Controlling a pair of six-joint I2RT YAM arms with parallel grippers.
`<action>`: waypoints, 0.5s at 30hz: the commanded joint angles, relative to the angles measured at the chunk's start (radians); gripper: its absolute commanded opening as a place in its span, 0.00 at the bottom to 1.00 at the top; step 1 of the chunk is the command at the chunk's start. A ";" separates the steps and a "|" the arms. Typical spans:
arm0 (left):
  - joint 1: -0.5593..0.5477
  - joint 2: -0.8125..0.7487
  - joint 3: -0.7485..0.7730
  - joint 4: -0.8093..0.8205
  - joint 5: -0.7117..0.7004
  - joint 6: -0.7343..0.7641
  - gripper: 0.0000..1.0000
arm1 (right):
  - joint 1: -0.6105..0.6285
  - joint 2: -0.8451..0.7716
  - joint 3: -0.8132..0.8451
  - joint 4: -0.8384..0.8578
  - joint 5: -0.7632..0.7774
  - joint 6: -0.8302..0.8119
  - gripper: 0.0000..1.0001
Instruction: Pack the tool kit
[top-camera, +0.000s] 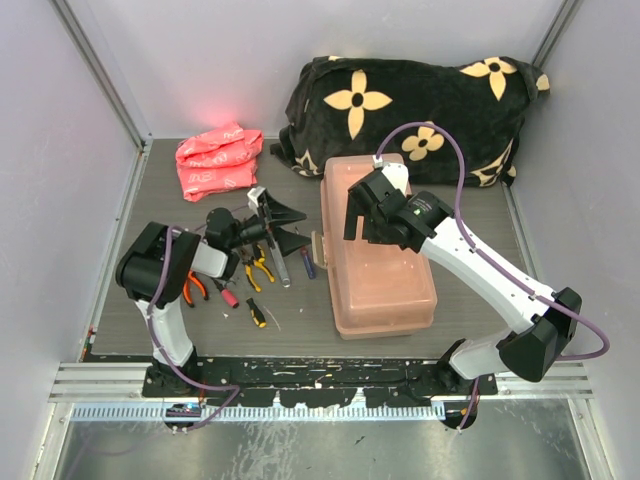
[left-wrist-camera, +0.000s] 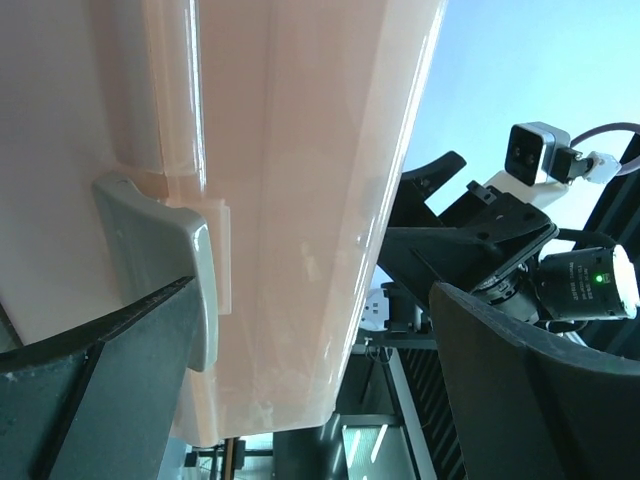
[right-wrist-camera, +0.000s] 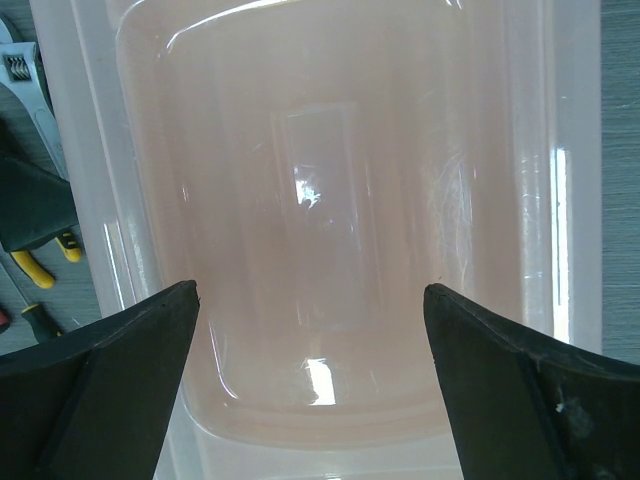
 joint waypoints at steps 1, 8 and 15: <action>0.034 -0.091 0.003 0.016 0.024 0.051 0.98 | 0.007 0.068 -0.074 -0.154 -0.143 0.054 1.00; 0.329 -0.315 0.058 -0.403 0.118 0.288 0.98 | 0.007 0.044 -0.027 -0.156 -0.122 0.055 1.00; 0.265 -0.554 0.218 -1.111 0.095 0.746 0.98 | -0.069 0.057 0.251 -0.231 -0.024 -0.022 1.00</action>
